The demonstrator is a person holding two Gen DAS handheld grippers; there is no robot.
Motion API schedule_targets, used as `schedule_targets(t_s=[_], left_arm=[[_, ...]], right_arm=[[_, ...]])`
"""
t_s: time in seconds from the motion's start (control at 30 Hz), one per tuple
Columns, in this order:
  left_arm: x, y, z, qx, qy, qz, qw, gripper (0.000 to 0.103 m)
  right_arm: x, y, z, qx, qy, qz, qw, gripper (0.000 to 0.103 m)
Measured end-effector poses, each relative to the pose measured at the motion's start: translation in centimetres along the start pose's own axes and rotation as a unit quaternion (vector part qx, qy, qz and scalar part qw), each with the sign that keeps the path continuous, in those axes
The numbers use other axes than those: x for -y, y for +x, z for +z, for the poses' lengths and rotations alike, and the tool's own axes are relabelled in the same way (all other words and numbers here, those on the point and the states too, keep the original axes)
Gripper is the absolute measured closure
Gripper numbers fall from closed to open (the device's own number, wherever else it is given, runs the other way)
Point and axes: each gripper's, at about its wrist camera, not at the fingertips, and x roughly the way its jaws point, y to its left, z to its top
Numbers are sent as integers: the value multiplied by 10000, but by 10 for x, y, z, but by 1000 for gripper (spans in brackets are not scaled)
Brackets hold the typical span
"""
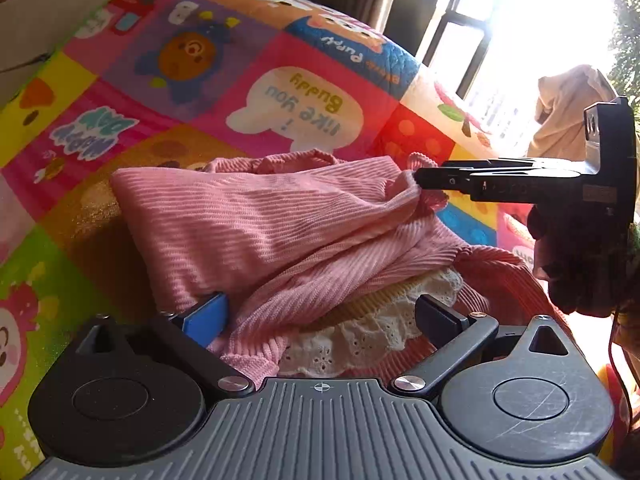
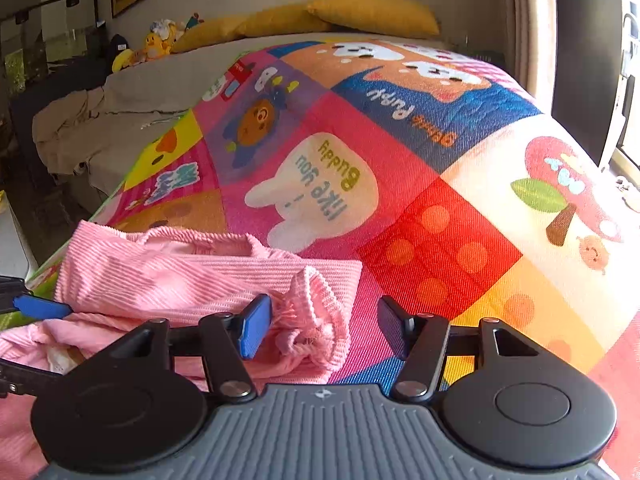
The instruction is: Fold clothes
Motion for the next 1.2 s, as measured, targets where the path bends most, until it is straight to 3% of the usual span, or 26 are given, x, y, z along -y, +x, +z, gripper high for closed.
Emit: schedule_targets(t_s=[0.1,0.33,0.5,0.63,0.67,0.7,0.73,0.83,1.07,1.2], left_arm=[[2,1,0,-19,45,32,10000,2],[4,3,-1,-41,124,88,9999,1],[1,-1,2,-23,22,7,10000,0],[-9,-30,4,328,-378,-262,9984,0],[-11,-38,3,414,-411,-275,9979,0],[-13,-43,0,437,-429,-194,9979,0],[-15,-48,-2,434,-453,-78,9980,0],[-20,-56,-12,363,-504,272,9977,0],[-25,-67,-41,-10,-304,792,9964,0],[-26,-70,-57,-247,23,1291,9913,0]], right_arm=[[0,18,-8,-218,-20,-94,9997,34],[-2,-13,-15,80,-34,-149,9999,34],[6,-32,-22,-170,294,400,9986,34],[3,-39,-41,-409,219,619,9970,35],[2,-41,-48,-437,156,592,9972,42],[1,-44,-55,-464,92,566,9973,57],[0,-47,-62,-482,32,544,9974,58],[-4,-61,-71,-500,-7,640,9967,77],[-15,-99,-98,-629,-22,781,9950,83],[-12,-116,-109,-677,47,678,9954,86]])
